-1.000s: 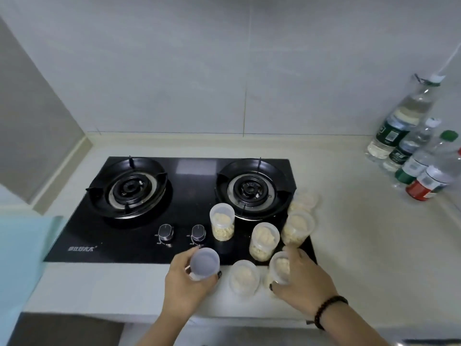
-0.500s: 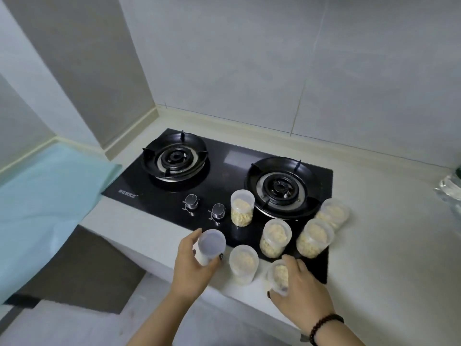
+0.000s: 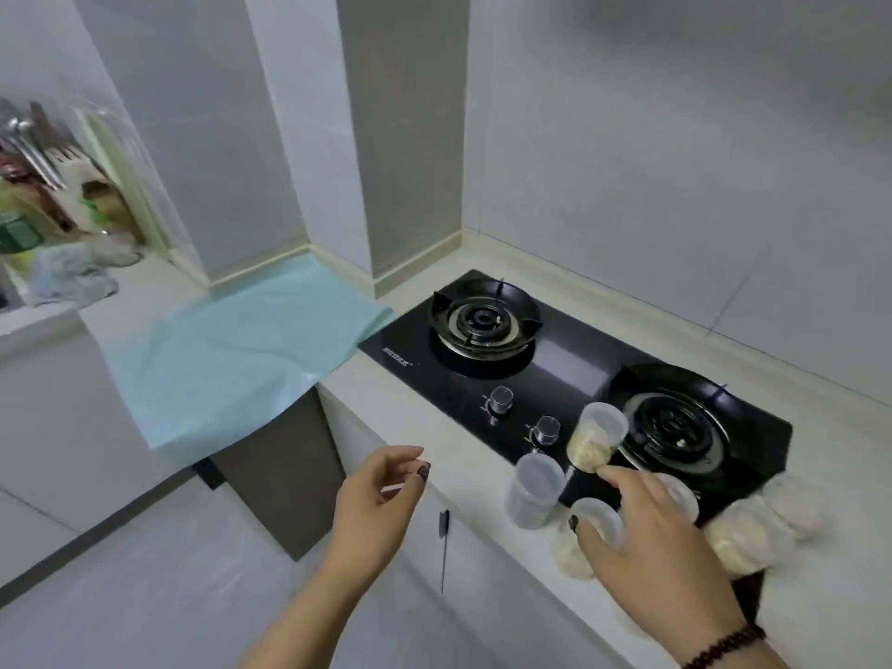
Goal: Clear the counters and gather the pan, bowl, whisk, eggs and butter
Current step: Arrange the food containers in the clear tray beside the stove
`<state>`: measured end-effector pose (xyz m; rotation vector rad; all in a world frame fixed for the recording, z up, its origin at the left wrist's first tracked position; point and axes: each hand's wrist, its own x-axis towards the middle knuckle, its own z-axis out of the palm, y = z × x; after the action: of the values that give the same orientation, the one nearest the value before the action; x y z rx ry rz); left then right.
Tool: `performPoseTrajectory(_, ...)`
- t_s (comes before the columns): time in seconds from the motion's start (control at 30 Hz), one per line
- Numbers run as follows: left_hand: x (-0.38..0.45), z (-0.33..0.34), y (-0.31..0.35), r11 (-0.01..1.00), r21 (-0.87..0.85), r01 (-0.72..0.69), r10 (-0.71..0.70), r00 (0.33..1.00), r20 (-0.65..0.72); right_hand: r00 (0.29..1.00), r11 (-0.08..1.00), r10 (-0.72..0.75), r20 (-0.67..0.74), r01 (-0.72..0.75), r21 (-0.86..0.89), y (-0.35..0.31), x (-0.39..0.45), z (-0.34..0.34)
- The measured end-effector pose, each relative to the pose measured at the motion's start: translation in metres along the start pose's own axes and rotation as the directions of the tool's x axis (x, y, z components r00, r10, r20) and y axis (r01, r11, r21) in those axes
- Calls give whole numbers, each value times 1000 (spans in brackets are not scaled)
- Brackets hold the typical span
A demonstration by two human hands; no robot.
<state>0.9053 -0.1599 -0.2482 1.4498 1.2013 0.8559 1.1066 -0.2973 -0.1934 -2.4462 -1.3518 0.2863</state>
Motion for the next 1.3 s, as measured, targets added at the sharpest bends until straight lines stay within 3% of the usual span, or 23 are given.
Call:
performPoseTrajectory(0.27,-32,-150,5,995,-95,-15,-1,986,-167,963,956,-257,85,241,170,-155,16,38)
performPoseTrajectory(0.57,-73,-325,-13,998,-64,-24,-2,923,-384,855,851,-488,176,422,312,-332,-20,97)
performPoseTrajectory(0.83,-111,-435,-46,987,-163,-13,-95,767,-635,656,738,-674,339,578,349,-466,-42,163)
performPoseTrajectory(0.97,-114,-467,-66,977,-212,15,-161,702,-694,568,688,-725,391,622,373,-518,-42,196)
performPoseTrajectory(1.3,-39,-579,-89,955,-295,32,-266,530,-805,381,596,-794,475,640,484,-675,14,269)
